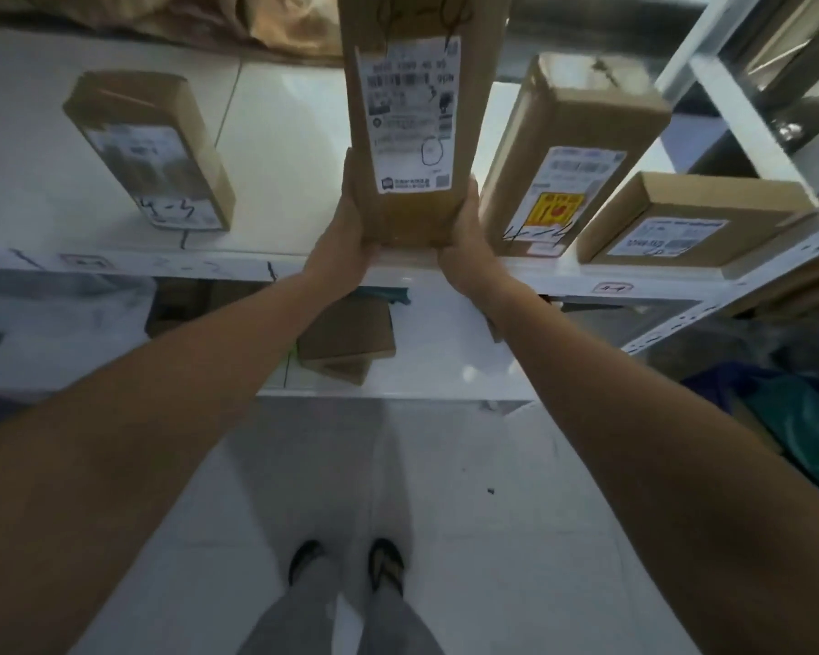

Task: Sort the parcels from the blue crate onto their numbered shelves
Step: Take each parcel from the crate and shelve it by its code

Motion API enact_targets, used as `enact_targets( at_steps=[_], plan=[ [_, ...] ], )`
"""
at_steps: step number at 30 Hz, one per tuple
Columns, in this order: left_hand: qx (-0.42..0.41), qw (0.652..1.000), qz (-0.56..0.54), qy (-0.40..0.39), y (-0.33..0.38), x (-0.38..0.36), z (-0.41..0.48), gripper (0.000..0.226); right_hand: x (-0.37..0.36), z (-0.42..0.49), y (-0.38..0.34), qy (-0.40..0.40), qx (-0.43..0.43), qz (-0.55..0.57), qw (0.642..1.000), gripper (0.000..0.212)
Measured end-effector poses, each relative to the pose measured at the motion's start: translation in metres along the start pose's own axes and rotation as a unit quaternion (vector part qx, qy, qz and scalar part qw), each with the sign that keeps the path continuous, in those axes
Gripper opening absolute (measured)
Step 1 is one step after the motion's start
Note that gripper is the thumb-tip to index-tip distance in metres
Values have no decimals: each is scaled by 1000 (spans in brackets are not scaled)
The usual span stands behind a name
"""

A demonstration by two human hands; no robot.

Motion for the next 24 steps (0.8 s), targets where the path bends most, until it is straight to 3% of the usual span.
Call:
enact_targets(
  at_steps=[13, 20, 24],
  plan=[
    [31, 997, 42, -49, -14, -6, 17, 83, -6, 9, 14, -32, -70, 32, 997, 95],
    [46, 993, 30, -102, -6, 7, -4, 123, -8, -14, 8, -24, -118, 63, 991, 93],
    [72, 981, 145, -109, 7, 26, -23, 129, -2, -34, -1, -22, -157, 25, 987, 90]
  ],
)
Point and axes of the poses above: each hand's wrist, its own z-axis towards the middle knuckle, its own x-axis out of the back of the hand, y = z × x, the point moved 5 cm from there along z, towards the middle knuckle, and after that the axes turned 9 degrees about -x, right-handed, at the moved point
